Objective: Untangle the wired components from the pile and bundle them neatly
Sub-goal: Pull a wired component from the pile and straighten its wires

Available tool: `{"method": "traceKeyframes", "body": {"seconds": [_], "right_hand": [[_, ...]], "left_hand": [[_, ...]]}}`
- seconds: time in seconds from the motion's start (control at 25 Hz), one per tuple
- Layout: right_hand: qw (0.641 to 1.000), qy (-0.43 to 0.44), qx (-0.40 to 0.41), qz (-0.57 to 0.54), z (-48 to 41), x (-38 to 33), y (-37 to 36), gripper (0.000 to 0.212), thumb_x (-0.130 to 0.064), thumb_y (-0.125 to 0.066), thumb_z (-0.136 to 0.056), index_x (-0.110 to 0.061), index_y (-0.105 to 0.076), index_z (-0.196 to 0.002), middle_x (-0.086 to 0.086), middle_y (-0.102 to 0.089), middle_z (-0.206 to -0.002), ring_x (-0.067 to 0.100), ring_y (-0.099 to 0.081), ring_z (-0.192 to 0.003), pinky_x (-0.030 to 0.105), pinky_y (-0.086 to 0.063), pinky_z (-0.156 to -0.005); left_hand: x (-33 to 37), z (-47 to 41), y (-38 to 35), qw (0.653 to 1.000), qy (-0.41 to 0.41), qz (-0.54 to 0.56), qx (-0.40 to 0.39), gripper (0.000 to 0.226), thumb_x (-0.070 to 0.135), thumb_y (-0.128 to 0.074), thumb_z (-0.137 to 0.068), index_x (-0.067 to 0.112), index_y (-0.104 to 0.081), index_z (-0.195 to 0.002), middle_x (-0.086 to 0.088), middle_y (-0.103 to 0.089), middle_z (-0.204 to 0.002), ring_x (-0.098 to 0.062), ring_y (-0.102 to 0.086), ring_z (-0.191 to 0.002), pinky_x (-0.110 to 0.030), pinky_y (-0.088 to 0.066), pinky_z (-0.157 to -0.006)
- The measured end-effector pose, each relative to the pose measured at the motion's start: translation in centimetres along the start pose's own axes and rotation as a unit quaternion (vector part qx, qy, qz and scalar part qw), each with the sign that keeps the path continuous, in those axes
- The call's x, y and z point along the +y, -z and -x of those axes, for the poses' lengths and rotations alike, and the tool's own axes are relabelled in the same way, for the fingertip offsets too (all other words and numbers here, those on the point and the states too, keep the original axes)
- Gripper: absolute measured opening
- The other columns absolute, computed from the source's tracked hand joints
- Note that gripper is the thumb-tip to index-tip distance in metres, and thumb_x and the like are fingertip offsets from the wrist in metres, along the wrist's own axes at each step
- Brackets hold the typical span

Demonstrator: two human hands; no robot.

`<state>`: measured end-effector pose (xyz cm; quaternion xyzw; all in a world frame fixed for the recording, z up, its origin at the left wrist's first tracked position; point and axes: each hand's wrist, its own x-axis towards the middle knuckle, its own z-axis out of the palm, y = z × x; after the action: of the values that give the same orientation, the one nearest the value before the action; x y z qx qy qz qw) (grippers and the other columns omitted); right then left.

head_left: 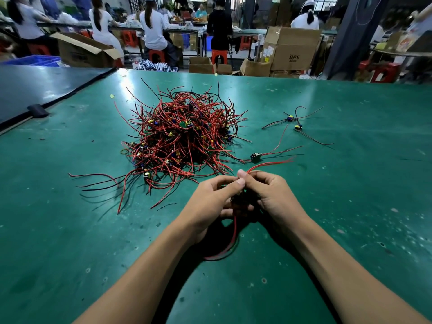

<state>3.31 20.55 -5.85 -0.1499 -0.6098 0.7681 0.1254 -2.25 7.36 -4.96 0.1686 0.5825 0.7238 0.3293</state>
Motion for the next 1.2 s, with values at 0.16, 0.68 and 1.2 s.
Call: {"method": "traceKeyframes", "body": {"seconds": [0.16, 0.68, 1.2], "right_hand": [[0.998, 0.034, 0.050, 0.033, -0.4, 0.2, 0.2, 0.027, -0.035, -0.073, -0.088, -0.009, -0.074, -0.084, -0.001, -0.049, -0.049, 0.010, -0.040, -0.037, 0.016, -0.030, -0.040], [0.990, -0.024, -0.074, 0.119, -0.3, -0.2, 1.4, 0.036, -0.041, -0.065, -0.095, -0.008, -0.077, -0.087, 0.008, -0.042, -0.057, 0.014, -0.029, -0.043, 0.023, -0.019, -0.042], [0.954, 0.147, 0.205, 0.163, -2.2, 0.9, 2.3, 0.038, -0.045, -0.070, -0.090, -0.012, -0.073, -0.073, -0.006, -0.051, -0.045, 0.013, -0.040, -0.038, 0.030, -0.036, -0.050]], "left_hand": [[-0.1, -0.1, 0.2, 0.999, -0.022, -0.031, 0.023, 0.003, 0.003, -0.060, -0.092, 0.002, -0.063, -0.092, -0.015, -0.073, -0.081, -0.025, -0.072, -0.065, -0.027, -0.058, -0.060], [-1.0, 0.0, -0.5, 0.973, -0.096, -0.202, 0.065, 0.017, 0.009, -0.060, -0.093, 0.009, -0.073, -0.082, 0.003, -0.064, -0.063, -0.009, -0.053, -0.055, -0.020, -0.042, -0.055], [-0.2, -0.4, -0.1, 0.982, -0.071, -0.174, 0.003, 0.016, 0.005, -0.059, -0.093, 0.003, -0.069, -0.080, -0.002, -0.062, -0.059, -0.017, -0.052, -0.051, -0.026, -0.043, -0.055]]}}
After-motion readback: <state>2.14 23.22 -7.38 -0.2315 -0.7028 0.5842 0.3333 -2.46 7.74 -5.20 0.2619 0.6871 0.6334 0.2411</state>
